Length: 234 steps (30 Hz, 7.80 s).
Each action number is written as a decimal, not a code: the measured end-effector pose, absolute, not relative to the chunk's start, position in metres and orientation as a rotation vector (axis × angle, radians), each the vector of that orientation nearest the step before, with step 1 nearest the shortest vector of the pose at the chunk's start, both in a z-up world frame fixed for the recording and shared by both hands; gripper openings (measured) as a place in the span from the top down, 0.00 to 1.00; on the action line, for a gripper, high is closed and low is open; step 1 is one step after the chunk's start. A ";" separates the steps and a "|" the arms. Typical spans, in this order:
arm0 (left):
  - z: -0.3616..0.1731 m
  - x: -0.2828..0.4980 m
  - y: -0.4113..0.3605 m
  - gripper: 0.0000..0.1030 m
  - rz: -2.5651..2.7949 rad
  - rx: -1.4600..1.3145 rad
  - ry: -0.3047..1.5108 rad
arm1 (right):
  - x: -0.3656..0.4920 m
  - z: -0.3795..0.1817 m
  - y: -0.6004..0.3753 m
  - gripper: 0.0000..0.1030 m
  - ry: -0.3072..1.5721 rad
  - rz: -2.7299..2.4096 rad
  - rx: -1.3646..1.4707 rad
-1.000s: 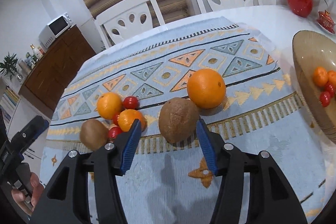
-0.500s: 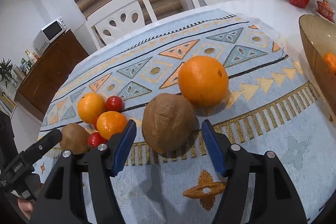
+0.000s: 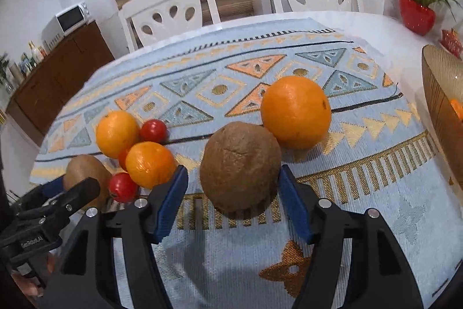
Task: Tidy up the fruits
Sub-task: 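Close the left tool on a brown kiwi while the right tool grasps a large orange, then carry the kiwi and orange into the amber bowl and open both tools, then move both open tools back to the fruit on the tablecloth, then close the left tool on a large orange while the right tool grasps a smaller orange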
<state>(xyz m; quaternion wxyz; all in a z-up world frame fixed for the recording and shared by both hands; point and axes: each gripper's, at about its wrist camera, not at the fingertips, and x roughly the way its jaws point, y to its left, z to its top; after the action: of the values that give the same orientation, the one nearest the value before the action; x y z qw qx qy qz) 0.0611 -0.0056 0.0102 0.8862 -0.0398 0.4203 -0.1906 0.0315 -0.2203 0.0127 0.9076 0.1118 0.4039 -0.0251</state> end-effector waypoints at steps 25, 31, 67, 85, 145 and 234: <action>0.012 0.055 -0.010 0.41 -0.356 -0.018 0.851 | 0.031 0.010 -0.229 0.49 0.838 -0.032 0.283; 0.015 0.054 -0.009 0.41 -0.356 -0.026 0.835 | 0.028 0.011 -0.231 0.49 0.828 -0.013 0.299; 0.013 0.055 -0.005 0.41 -0.346 -0.055 0.845 | 0.070 0.011 -0.291 0.44 0.873 -0.104 0.426; 0.133 -0.005 -0.122 0.41 -0.637 0.006 0.642 | -0.082 0.127 -0.385 0.44 0.526 -0.225 0.500; 0.164 -0.050 -0.253 0.29 -0.896 -0.038 0.557 | -0.167 0.151 -0.445 0.32 0.503 -0.431 0.403; 0.036 0.109 0.003 0.46 -0.456 -0.371 0.759 | 0.031 0.044 -0.162 0.61 0.668 0.160 0.036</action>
<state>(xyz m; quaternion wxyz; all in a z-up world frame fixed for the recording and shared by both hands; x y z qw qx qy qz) 0.1086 0.0027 0.0358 0.8870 -0.1787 0.3649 -0.2193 0.0315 -0.1621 0.0439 0.9414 0.0176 0.3274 0.0787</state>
